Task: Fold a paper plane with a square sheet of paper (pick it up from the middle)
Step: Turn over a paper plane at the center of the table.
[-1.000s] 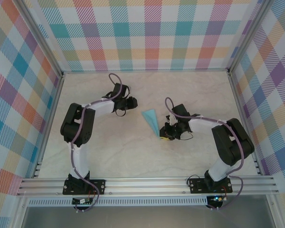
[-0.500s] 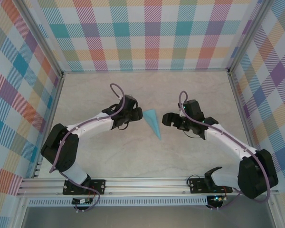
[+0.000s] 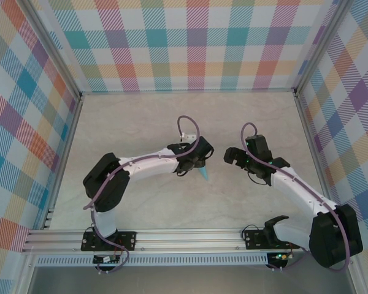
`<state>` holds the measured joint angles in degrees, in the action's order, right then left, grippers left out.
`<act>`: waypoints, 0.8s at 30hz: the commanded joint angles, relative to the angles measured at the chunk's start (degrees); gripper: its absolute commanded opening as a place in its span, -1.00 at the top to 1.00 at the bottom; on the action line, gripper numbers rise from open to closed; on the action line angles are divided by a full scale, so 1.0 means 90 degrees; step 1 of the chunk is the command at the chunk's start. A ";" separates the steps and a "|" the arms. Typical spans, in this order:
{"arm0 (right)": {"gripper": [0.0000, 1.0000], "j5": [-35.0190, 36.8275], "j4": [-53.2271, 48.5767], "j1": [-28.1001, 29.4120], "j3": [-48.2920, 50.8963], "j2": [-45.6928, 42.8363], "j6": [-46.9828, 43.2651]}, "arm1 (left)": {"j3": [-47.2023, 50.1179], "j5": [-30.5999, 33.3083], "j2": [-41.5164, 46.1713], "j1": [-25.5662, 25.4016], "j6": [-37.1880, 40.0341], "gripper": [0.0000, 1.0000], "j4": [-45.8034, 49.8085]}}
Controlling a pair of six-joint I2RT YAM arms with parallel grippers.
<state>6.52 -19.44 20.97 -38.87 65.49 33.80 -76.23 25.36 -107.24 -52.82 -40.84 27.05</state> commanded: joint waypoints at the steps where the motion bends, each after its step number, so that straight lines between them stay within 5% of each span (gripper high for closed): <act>1: -1.00 0.0145 -0.0152 -0.0045 0.0072 -0.0024 0.0060 | -0.0277 -0.0105 -0.0251 0.0008 -0.0312 -0.43 0.0097; 6: -1.00 0.0027 -0.0135 -0.0056 0.0064 0.0112 0.0082 | -0.0594 -0.0374 -0.0686 0.0114 -0.0622 -0.28 0.0013; 12: -1.00 -0.0072 -0.0114 -0.0060 0.0052 0.0240 0.0065 | -0.0562 -0.0653 -0.0926 0.0252 -0.0935 0.17 -0.0211; 20: -1.00 -0.0212 -0.0023 -0.0060 0.0058 0.0301 0.0048 | -0.0054 -0.0876 -0.0471 0.0382 -0.1062 0.84 -0.0740; 24: -1.00 -0.0372 0.0088 -0.0055 0.0072 0.0318 0.0039 | 0.0476 -0.1098 0.0070 0.0453 -0.0951 1.00 -0.1179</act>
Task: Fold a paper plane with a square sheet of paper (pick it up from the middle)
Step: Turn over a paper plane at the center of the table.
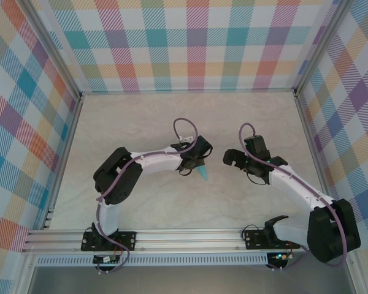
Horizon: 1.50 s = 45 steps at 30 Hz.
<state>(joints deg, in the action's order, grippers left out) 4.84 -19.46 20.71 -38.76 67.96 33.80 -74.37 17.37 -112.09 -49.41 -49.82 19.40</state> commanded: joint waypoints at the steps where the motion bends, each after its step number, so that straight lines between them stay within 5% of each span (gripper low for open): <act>1: -1.00 -0.0236 0.0124 -0.0031 0.0073 0.0046 0.0033 | 0.0384 -0.0262 0.0780 0.0089 0.0117 1.00 -0.0587; 11: -1.00 -0.0616 0.0363 -0.0026 0.0094 -0.0074 0.0090 | 0.1491 -0.1049 0.2243 0.0145 0.0864 1.00 -0.1568; 20: -0.98 -0.1347 0.0375 -0.0004 -0.0036 -0.0234 0.0150 | 0.2667 -0.1892 0.2210 0.0326 0.0618 1.00 -0.3392; 29: -0.44 -0.1125 0.0224 0.0885 -0.0362 0.0310 0.0043 | 0.3426 -0.2350 0.1388 0.0497 -0.0096 1.00 -0.4943; 45: -0.15 -0.0489 -0.0002 0.2374 -0.1364 0.2048 0.0011 | 0.4129 -0.2264 0.1390 0.0686 -0.0245 0.82 -0.5360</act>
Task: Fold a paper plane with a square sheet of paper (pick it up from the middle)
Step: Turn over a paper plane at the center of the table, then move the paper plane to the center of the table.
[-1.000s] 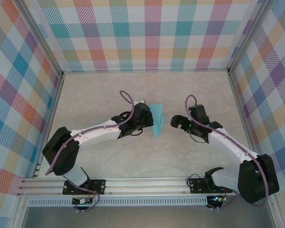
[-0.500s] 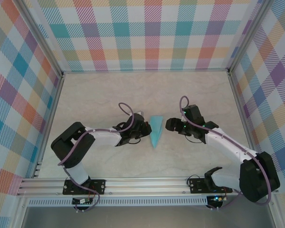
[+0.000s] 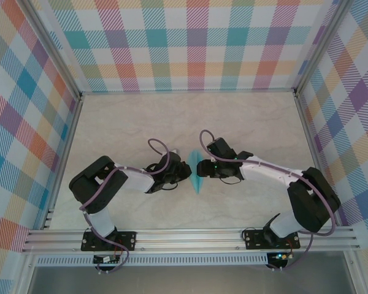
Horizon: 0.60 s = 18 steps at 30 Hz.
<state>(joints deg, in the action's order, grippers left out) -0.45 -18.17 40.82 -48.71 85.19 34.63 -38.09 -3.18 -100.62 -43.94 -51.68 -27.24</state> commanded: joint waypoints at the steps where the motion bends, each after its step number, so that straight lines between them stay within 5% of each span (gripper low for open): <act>1: -0.14 0.0113 -0.0157 0.0211 -0.0313 0.0187 -0.0088 | 0.0094 0.0017 0.0115 0.0079 -0.0032 0.82 -0.0174; 6: 0.15 0.0278 -0.0233 0.0447 -0.0534 0.0468 -0.0062 | 0.0111 -0.0002 0.0114 0.0100 -0.0027 0.80 -0.0167; 18: 0.18 0.0287 -0.0337 0.0538 -0.0798 0.1047 0.0037 | 0.0120 -0.0027 0.0145 0.0125 -0.0025 0.80 -0.0160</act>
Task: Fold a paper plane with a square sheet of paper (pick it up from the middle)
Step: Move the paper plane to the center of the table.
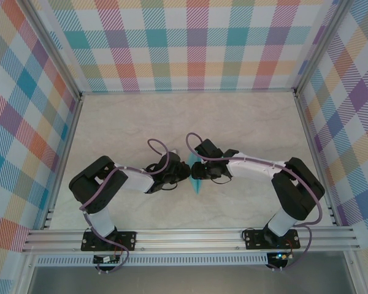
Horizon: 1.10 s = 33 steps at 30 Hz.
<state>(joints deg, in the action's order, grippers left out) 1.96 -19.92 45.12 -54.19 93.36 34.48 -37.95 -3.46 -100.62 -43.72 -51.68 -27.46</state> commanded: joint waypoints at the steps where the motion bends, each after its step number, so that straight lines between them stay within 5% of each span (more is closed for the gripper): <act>1: 0.19 -0.0024 -0.0121 0.0064 -0.0190 0.0167 0.0053 | 0.0106 0.0004 0.0147 0.0100 -0.0029 0.80 -0.0141; 8: 0.21 -0.0110 -0.0055 0.0084 -0.0199 0.0307 0.0107 | 0.0111 -0.0005 0.0172 0.0100 -0.0039 0.80 -0.0143; 13: 0.48 0.0022 -0.0100 0.0084 -0.0180 0.0329 0.0191 | 0.0111 -0.0021 0.0318 0.0117 -0.0048 0.74 -0.0088; 19: 0.80 0.0279 -0.0361 0.0083 -0.0245 0.0245 0.0231 | 0.0181 0.0300 0.0975 0.0212 -0.0160 0.35 0.0442; 25: 0.83 0.0715 -0.0870 0.0199 -0.0543 0.0340 0.0155 | 0.0232 0.1238 0.1877 0.0449 -0.0234 0.13 0.1891; 33: 0.67 0.1153 -0.1268 0.0445 -0.1023 0.0891 0.0191 | 0.0417 0.1581 0.2416 0.0648 -0.0244 0.04 0.2561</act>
<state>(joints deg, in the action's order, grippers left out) 9.72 -27.92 48.31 -61.67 99.57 36.14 -35.62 8.21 -80.18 -38.70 -53.39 -8.82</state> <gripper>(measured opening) 0.157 0.476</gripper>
